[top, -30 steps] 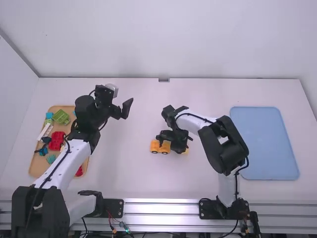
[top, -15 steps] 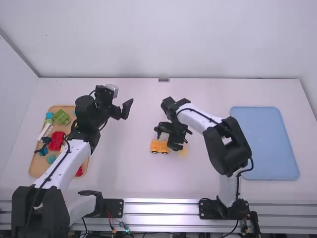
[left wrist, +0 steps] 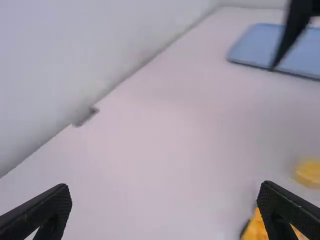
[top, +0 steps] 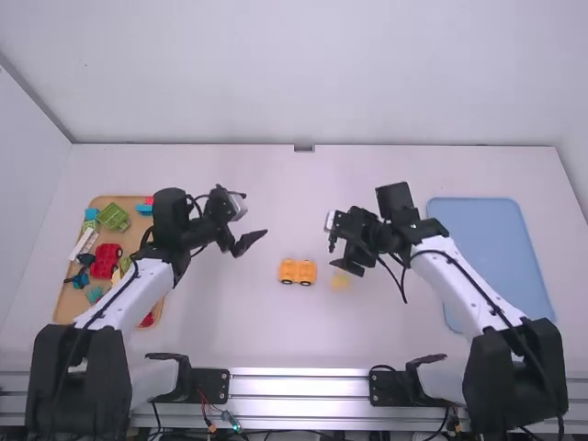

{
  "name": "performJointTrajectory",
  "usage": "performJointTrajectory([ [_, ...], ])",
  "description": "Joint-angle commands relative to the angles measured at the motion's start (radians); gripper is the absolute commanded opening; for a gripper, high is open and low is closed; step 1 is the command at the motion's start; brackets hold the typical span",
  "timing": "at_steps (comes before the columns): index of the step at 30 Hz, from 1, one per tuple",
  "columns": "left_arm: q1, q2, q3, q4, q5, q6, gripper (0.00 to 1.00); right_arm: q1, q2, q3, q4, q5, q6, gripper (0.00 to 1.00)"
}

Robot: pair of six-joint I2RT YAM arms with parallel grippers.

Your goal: Assemble lego blocks to make yellow taxi

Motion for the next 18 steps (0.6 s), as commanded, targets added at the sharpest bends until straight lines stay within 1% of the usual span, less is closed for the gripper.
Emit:
performJointTrajectory([
  [1, 0.000, 0.081, 0.002, -0.021, 0.284, 0.272, 0.99, -0.030, -0.055, -0.131, 0.080, -0.097, -0.026, 0.99],
  [5, 0.000, 0.193, 0.002, -0.022, 0.392, 0.404, 0.99, -0.041, -0.118, -0.245, 0.167, -0.142, -0.027, 0.99],
  [6, -0.002, 0.261, 0.002, -0.023, 0.444, 0.481, 0.99, -0.042, -0.126, -0.298, 0.226, -0.141, -0.027, 0.99],
  [8, 0.000, 0.317, 0.002, -0.013, 0.475, 0.520, 0.99, -0.043, -0.114, -0.334, 0.284, -0.139, -0.026, 0.99],
  [9, -0.001, 0.362, 0.002, 0.008, 0.487, 0.522, 0.99, -0.055, -0.086, -0.365, 0.342, -0.160, -0.026, 0.99],
  [11, -0.002, 0.410, 0.002, 0.037, 0.497, 0.510, 0.99, -0.078, -0.037, -0.388, 0.404, -0.206, -0.026, 0.99],
  [13, -0.002, 0.454, 0.002, 0.071, 0.498, 0.486, 0.99, -0.115, 0.043, -0.395, 0.462, -0.253, -0.029, 0.99],
  [14, -0.002, 0.458, 0.002, 0.076, 0.498, 0.481, 0.99, -0.121, 0.058, -0.395, 0.470, -0.260, -0.030, 0.99],
  [15, -0.002, 0.469, 0.002, 0.081, 0.498, 0.473, 0.99, -0.142, 0.110, -0.395, 0.504, -0.287, -0.035, 0.99],
  [17, -0.002, 0.474, 0.002, 0.083, 0.499, 0.459, 0.99, -0.190, 0.219, -0.388, 0.546, -0.365, -0.110, 0.99],
  [18, -0.002, 0.474, 0.002, 0.084, 0.500, 0.459, 0.99, -0.203, 0.248, -0.384, 0.547, -0.389, -0.148, 1.00],
])
